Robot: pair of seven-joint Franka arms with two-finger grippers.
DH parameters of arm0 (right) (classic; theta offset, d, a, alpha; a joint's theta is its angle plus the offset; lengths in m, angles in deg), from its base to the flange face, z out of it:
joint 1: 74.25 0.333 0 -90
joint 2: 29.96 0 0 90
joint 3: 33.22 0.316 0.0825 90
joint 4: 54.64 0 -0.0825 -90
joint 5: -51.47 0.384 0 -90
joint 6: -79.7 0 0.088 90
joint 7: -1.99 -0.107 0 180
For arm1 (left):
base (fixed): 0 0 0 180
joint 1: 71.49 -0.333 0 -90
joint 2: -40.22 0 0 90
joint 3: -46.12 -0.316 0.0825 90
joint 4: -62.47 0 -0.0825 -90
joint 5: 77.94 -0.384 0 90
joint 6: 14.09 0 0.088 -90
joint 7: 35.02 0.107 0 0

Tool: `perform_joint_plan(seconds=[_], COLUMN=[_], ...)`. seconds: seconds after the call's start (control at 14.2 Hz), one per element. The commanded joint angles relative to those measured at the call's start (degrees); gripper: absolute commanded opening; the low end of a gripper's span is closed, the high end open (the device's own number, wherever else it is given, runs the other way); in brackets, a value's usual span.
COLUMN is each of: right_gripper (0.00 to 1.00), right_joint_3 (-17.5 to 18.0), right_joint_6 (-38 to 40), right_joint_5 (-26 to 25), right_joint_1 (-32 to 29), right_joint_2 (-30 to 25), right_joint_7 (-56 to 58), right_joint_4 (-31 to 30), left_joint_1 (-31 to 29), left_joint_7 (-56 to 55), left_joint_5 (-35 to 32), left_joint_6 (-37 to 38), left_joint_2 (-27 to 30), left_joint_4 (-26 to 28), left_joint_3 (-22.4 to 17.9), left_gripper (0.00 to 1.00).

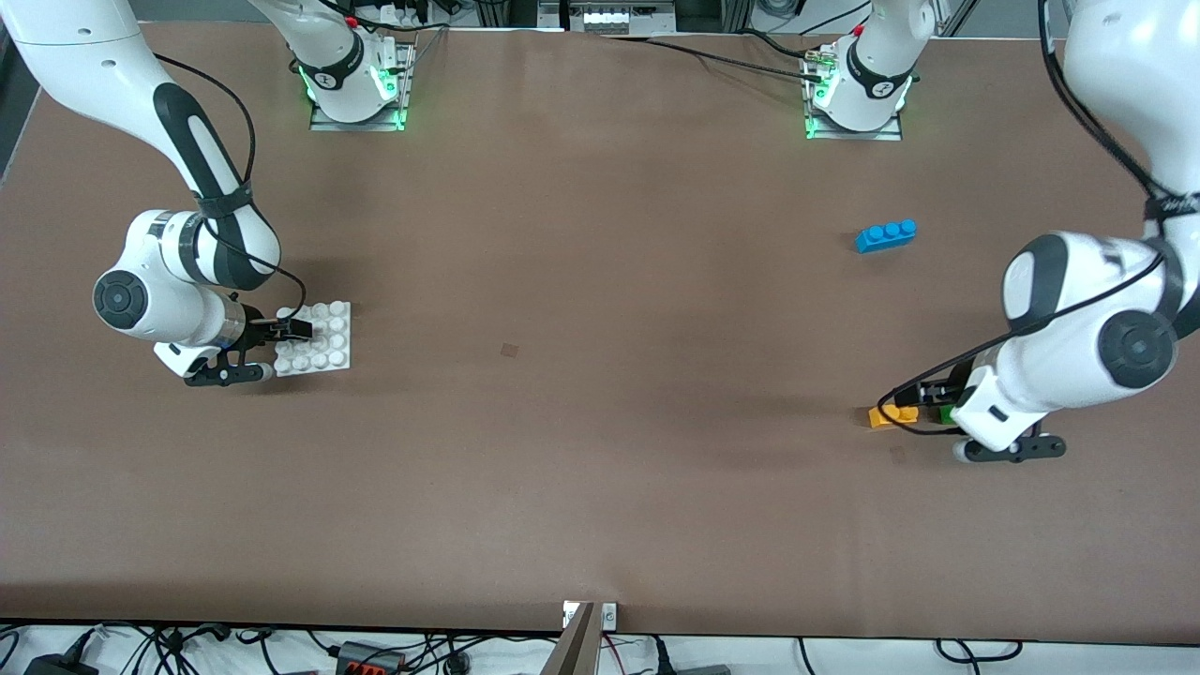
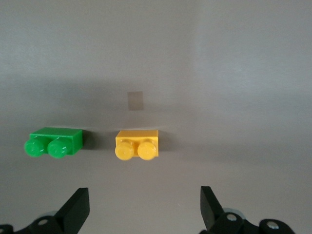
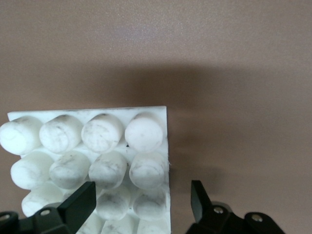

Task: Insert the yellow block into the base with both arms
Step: 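Grasp the white base with the right gripper while the left gripper grasps the yellow block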

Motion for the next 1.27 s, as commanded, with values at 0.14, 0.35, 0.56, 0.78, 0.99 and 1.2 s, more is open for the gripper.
perform_joint_plan(seconds=[0.14,0.35,0.56,0.78,0.99,1.2], right_gripper=[0.92,0.91,0.80,0.72,0.68,0.66], right_joint_3=[1.3,1.3,1.3,1.3,1.9,3.5], right_joint_6=[-0.7,-0.7,-0.8,-0.8,-0.8,-0.5], right_joint_5=[4.1,4.1,4.1,4.1,4.1,4.2], right_joint_1=[-0.3,-0.2,-0.1,0.0,0.1,0.2], right_joint_2=[0.1,0.1,0.8,0.9,1.3,1.3], right_joint_7=[2.6,2.6,3.1,3.2,3.3,3.3], right_joint_4=[-0.4,-0.3,-0.3,-0.3,-0.4,-0.4], left_joint_1=[-0.7,-0.2,0.1,0.2,0.0,0.0], left_joint_7=[0.1,-0.1,-0.1,-0.1,-0.1,-0.1], left_joint_5=[-1.7,-1.7,-2.4,-3.3,-3.3,-3.4], left_joint_6=[-5.5,-6.5,-10.6,-11.2,-16.1,-17.7], left_joint_2=[-5.1,-6.1,-6.9,-6.6,-5.1,-4.7], left_joint_4=[-1.2,-1.1,0.3,2.4,7.0,8.6], left_joint_3=[-1.0,-1.5,-2.6,-2.6,-2.7,-2.6], left_gripper=[1.00,1.00,1.00,1.00,1.00,1.00])
